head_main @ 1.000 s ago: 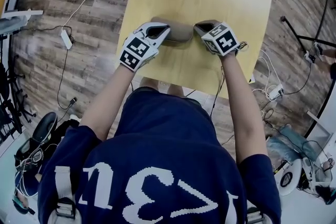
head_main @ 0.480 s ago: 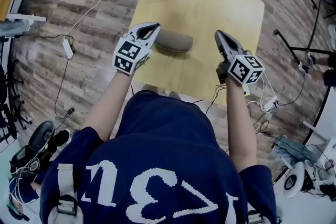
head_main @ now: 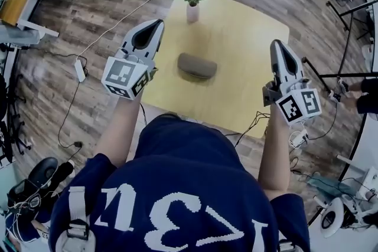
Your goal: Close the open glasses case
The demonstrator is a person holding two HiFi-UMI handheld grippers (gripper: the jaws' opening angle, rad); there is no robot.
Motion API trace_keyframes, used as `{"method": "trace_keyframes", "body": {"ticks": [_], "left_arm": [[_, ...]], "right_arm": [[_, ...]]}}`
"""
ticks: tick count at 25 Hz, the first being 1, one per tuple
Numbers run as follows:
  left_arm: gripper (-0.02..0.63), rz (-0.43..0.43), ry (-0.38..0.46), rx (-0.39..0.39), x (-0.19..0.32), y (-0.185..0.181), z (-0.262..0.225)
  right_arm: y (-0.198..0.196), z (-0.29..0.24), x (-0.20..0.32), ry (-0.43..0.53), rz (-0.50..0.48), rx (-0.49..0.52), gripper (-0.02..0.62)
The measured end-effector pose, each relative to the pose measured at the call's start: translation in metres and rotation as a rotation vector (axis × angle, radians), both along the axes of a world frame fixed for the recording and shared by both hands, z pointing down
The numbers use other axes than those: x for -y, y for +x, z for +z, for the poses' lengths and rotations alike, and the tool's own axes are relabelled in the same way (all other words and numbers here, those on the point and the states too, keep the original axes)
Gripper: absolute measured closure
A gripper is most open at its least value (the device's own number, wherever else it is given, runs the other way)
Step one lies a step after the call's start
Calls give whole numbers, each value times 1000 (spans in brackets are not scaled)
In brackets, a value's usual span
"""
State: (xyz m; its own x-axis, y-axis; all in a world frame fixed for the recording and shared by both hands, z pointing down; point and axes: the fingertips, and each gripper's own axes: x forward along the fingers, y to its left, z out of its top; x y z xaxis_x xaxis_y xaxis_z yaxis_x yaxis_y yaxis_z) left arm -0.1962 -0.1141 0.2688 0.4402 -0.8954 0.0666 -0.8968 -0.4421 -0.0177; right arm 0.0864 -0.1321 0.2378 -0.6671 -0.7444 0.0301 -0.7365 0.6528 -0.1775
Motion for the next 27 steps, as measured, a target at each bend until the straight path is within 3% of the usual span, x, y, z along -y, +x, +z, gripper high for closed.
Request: {"method": "trace_keyframes", "body": {"ticks": [6, 9, 27], "left_arm": [[594, -28, 51, -93, -14, -14, -29], [594, -37, 67, -75, -16, -16, -32], [594, -63, 95, -101, 0, -22, -37]], "right_arm": [[2, -41, -11, 118, 50, -51, 572], [-5, -46, -12, 146, 51, -78, 572], [-12, -40, 1, 139, 71, -66, 572]]}}
